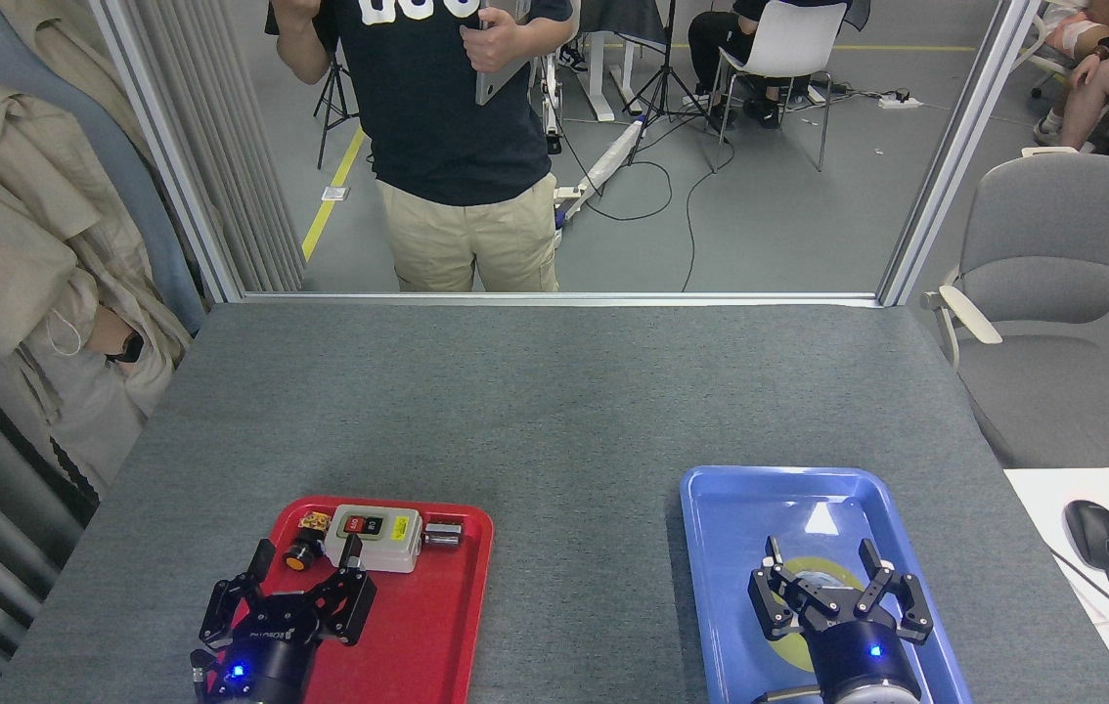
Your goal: Place and move tape with both arms
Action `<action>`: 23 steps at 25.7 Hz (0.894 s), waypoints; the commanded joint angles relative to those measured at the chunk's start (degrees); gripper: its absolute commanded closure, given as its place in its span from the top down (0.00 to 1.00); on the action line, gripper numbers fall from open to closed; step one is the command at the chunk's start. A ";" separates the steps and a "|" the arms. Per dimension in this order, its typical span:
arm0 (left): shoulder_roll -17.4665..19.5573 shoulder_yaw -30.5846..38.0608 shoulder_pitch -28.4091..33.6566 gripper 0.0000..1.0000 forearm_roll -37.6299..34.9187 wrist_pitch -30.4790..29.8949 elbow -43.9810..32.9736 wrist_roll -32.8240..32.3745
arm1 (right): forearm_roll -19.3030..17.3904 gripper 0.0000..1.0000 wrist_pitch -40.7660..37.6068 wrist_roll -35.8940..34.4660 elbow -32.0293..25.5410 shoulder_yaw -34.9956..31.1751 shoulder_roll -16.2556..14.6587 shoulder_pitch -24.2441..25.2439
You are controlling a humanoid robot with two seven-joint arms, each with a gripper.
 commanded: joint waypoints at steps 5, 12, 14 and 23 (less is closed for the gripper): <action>0.20 0.12 -0.33 1.00 -0.30 0.29 0.43 1.24 | -5.70 1.00 -7.42 -12.95 0.62 -1.10 -0.65 0.11; -0.06 0.29 -0.50 1.00 -0.30 0.38 0.43 1.15 | -6.23 1.00 -6.71 -12.51 0.71 -0.66 -0.47 0.46; 0.11 0.29 -0.50 1.00 -0.39 0.38 0.52 1.15 | -6.41 1.00 -6.71 -12.51 0.71 -0.48 -0.30 0.55; 0.20 0.12 -1.20 1.00 -2.94 0.03 1.05 1.33 | -5.26 1.00 -6.89 -12.51 0.98 -0.39 -0.47 1.52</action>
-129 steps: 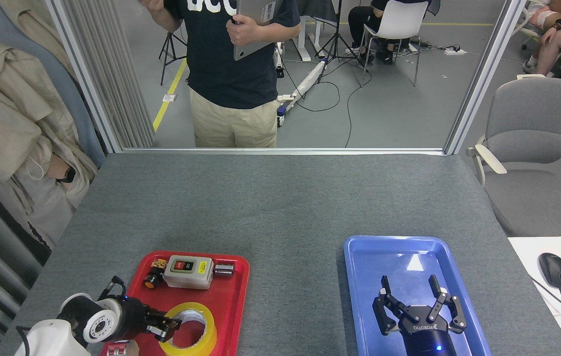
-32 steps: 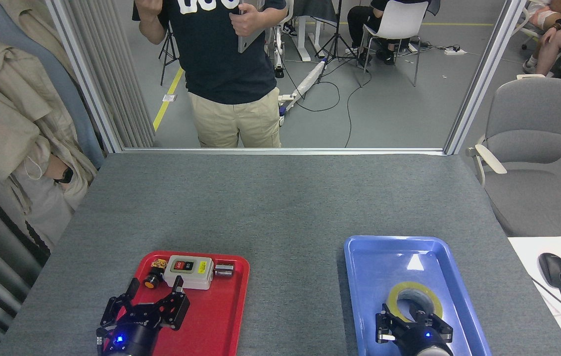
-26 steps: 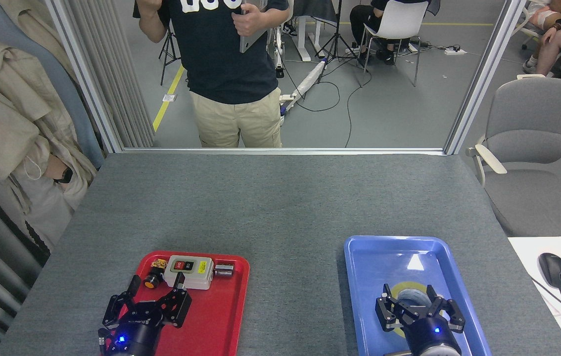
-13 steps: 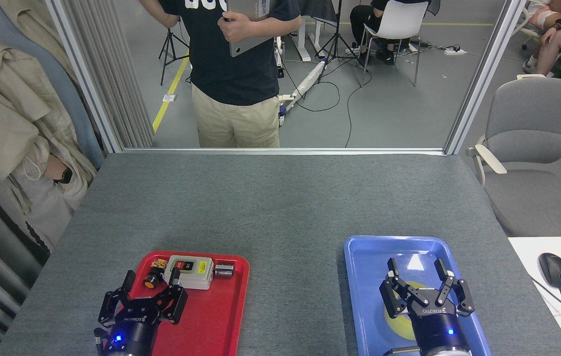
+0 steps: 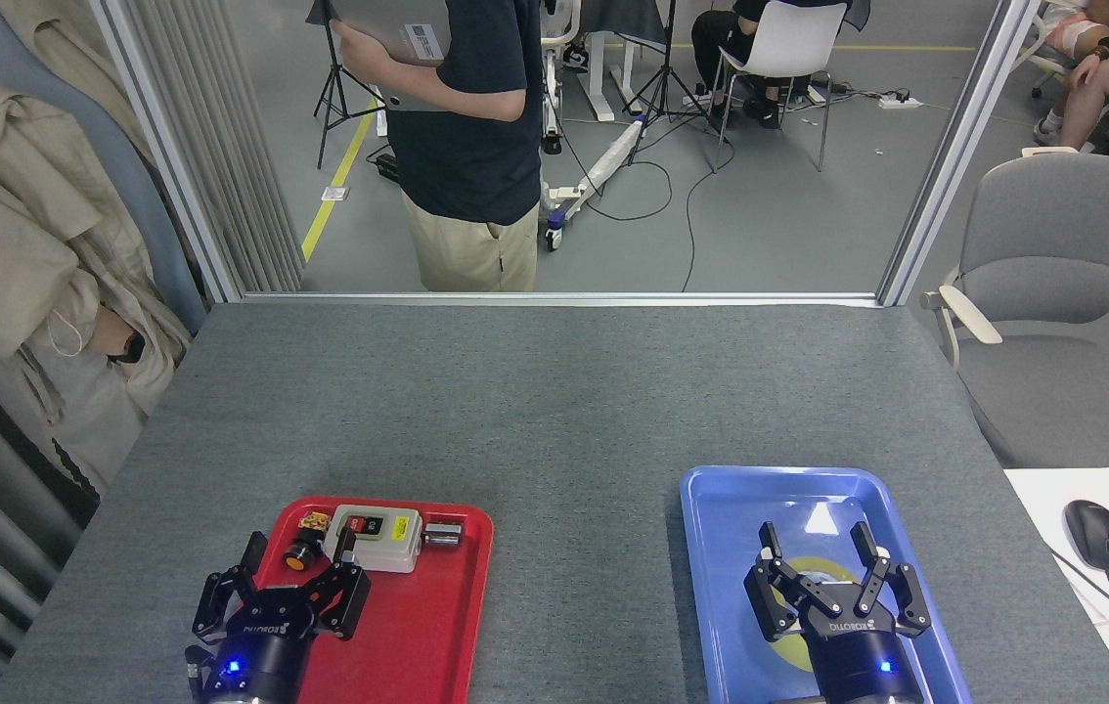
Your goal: Place and move tape with both arms
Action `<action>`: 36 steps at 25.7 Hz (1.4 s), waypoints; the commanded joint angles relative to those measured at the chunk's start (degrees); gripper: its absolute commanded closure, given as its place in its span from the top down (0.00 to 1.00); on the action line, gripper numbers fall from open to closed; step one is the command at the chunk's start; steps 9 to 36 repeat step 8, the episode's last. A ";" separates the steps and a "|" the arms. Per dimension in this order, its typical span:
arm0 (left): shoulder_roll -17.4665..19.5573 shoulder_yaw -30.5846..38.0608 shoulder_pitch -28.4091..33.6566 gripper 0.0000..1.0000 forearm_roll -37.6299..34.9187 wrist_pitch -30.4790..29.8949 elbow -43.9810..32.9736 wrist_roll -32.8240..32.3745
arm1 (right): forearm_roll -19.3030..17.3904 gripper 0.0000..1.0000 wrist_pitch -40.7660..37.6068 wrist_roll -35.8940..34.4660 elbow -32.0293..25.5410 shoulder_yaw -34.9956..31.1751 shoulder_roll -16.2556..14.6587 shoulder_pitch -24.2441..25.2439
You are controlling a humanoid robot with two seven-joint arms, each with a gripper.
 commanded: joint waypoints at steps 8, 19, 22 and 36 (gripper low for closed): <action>0.13 -0.08 -0.55 1.00 -1.73 -0.66 -0.05 0.11 | 1.48 1.00 1.69 0.29 0.28 0.03 0.04 0.48; 0.13 -0.08 -0.55 1.00 -1.73 -0.66 -0.05 0.11 | 1.48 1.00 1.69 0.29 0.28 0.03 0.04 0.48; 0.13 -0.08 -0.55 1.00 -1.73 -0.66 -0.05 0.11 | 1.48 1.00 1.69 0.29 0.28 0.03 0.04 0.48; 0.13 -0.08 -0.55 1.00 -1.73 -0.66 -0.05 0.11 | 1.48 1.00 1.69 0.29 0.28 0.03 0.04 0.48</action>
